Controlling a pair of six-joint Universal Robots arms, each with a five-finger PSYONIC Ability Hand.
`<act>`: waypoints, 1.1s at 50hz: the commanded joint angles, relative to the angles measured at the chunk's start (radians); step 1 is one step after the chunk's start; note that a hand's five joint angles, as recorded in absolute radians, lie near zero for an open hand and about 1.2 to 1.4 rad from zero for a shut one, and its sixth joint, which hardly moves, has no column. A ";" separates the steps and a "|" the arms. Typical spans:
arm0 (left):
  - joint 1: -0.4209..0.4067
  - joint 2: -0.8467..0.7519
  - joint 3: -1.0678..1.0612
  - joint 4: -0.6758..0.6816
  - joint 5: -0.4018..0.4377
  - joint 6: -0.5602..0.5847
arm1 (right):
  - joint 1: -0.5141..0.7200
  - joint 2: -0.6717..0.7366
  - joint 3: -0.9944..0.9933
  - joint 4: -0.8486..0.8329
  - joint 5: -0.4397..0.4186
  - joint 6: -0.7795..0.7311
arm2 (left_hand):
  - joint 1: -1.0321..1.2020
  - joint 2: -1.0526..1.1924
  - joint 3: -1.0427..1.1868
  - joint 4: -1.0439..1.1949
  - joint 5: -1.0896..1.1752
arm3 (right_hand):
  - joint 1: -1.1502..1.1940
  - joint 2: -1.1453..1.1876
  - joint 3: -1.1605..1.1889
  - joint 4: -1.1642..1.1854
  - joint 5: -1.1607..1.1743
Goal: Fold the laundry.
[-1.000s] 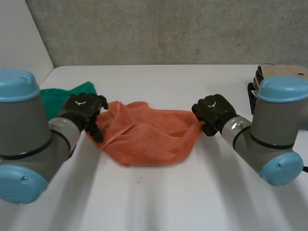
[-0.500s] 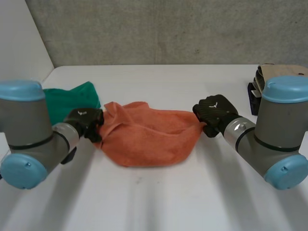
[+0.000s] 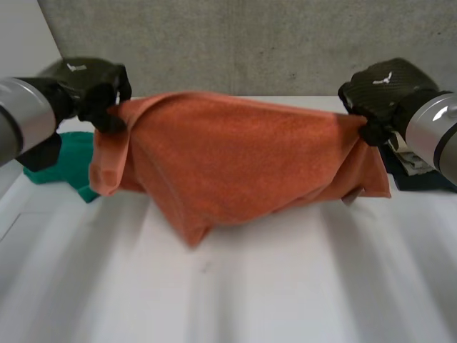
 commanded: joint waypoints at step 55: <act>0.050 -0.103 -0.633 0.752 -0.025 0.105 | -0.053 0.306 0.124 -0.228 -0.067 0.208 | 0.255 0.200 0.213 0.200 0.245 | -0.660 -0.710 -0.724 -0.733 -0.692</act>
